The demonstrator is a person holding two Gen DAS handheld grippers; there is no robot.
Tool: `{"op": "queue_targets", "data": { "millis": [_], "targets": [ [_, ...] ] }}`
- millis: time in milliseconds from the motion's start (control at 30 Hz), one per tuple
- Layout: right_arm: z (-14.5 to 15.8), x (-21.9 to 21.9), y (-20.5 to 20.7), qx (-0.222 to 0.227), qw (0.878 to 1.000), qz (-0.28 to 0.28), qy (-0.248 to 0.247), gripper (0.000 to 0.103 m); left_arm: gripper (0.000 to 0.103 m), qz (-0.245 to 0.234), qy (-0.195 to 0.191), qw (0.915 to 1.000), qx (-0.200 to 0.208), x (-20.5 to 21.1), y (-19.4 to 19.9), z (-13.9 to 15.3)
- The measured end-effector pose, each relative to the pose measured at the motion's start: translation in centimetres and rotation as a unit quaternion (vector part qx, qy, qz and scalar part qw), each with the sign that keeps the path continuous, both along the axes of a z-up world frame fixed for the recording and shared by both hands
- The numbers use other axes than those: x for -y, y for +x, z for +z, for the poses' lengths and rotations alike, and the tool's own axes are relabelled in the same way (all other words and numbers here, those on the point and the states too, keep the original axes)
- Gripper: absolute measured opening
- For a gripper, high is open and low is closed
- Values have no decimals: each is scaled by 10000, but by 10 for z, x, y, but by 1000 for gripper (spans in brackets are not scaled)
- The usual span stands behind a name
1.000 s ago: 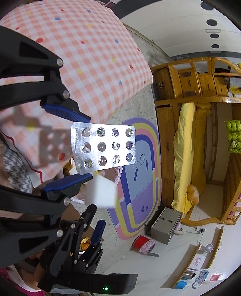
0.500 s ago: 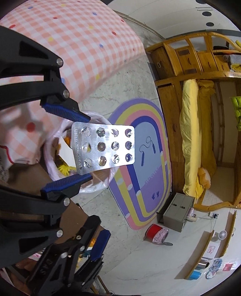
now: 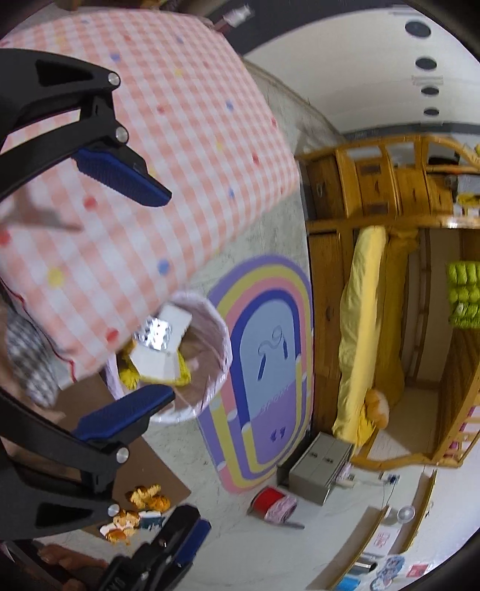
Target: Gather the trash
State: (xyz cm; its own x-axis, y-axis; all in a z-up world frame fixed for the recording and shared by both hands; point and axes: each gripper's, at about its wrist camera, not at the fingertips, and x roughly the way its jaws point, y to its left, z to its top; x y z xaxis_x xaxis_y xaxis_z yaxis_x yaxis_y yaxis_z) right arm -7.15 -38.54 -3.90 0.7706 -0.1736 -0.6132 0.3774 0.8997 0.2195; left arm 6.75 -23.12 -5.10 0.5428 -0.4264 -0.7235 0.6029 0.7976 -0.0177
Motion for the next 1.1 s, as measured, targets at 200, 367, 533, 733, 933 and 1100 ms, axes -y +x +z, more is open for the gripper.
{"op": "queue_targets", "data": {
  "millis": [200, 367, 533, 733, 933, 1100],
  "targets": [
    [26, -50, 1, -32, 9980, 601, -182, 91, 96, 647, 196, 9977, 50, -62, -23, 19],
    [44, -97, 8, -120, 9931, 1135, -284, 92, 96, 1125, 318, 9931, 70, -111, -45, 35],
    [64, -140, 14, -28, 9870, 1546, -437, 93, 96, 1828, 460, 9821, 68, -162, -67, 49],
    [81, -175, 16, 8, 9811, 1864, -521, 93, 96, 2428, 563, 9683, 156, -209, -89, 64],
    [80, -191, 12, -74, 9764, 2043, -703, 93, 96, 2782, 732, 9574, 257, -236, -104, 69],
    [72, -196, 12, -173, 9753, 2090, -693, 93, 96, 2942, 762, 9524, 260, -249, -106, 66]
  ]
}}
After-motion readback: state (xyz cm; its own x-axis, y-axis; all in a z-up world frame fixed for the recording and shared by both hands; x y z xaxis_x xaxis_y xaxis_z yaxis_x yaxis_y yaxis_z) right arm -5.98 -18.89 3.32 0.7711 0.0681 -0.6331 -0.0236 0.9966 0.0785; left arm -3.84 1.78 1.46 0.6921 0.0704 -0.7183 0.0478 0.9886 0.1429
